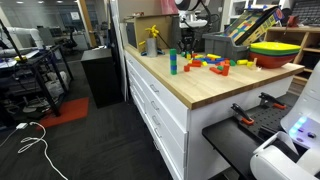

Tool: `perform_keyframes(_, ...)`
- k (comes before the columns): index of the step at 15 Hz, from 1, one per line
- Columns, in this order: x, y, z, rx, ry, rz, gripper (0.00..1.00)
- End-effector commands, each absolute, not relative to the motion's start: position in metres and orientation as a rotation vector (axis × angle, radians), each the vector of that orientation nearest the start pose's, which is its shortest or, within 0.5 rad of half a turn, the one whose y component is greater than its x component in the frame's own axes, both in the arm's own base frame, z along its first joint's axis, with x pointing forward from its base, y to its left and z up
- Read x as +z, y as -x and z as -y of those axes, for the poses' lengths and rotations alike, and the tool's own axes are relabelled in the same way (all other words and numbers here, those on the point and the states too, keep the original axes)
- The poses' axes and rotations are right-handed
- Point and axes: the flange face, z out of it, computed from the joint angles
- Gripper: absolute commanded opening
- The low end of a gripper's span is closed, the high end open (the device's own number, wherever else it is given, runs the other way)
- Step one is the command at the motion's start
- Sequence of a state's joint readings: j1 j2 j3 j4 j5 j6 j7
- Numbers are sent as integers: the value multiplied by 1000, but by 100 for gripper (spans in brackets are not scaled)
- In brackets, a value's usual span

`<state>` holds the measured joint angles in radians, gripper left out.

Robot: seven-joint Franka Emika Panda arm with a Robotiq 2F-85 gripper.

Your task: Move the red and yellow blocks to the left

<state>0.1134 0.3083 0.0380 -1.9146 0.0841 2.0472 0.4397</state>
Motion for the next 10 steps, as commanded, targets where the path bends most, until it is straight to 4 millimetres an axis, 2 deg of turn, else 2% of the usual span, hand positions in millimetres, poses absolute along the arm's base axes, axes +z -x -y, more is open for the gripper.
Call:
perform_keyframes(1,317,-590,-96,269,3038,-488,7)
perform_keyframes(10,295,-590,-93,292,3044,-475,7)
